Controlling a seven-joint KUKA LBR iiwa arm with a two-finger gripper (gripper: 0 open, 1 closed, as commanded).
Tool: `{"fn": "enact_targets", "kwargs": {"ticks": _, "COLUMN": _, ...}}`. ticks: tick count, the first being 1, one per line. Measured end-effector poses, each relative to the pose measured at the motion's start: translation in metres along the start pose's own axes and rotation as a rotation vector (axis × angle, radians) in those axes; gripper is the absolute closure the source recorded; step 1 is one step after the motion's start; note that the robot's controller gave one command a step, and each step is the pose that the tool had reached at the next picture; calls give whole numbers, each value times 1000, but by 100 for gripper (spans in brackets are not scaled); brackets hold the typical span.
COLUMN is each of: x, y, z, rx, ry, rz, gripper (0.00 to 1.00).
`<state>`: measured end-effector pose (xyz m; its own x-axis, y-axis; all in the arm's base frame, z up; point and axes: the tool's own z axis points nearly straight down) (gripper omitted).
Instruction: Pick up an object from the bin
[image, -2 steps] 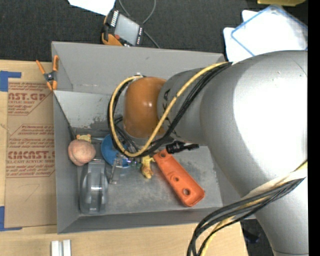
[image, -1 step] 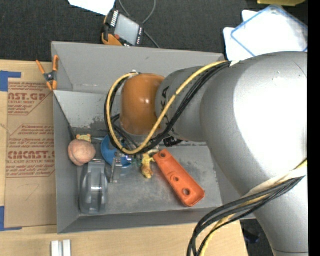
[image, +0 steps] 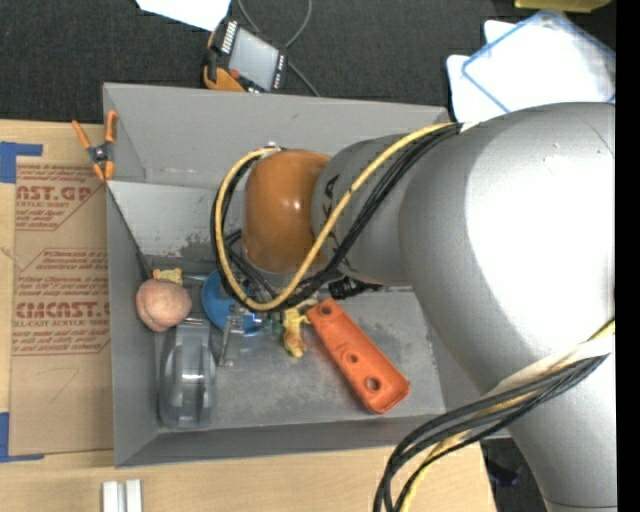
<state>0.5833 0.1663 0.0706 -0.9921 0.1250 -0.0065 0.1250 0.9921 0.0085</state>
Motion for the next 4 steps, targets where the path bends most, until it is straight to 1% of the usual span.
{"fn": "enact_targets", "kwargs": {"ticks": 1, "x": -3, "y": 3, "z": 0, "rx": 2, "ry": 3, "rz": -49, "gripper": 100}}
{"fn": "enact_targets", "kwargs": {"ticks": 2, "x": -3, "y": 3, "z": -1, "rx": 2, "ry": 3, "rz": -49, "gripper": 100}}
{"fn": "enact_targets", "kwargs": {"ticks": 3, "x": 0, "y": 2, "z": -28, "rx": 5, "ry": 14, "rz": -50, "gripper": 100}}
{"fn": "enact_targets", "kwargs": {"ticks": 4, "x": -3, "y": 4, "z": -66, "rx": 0, "ry": 3, "rz": -50, "gripper": 100}}
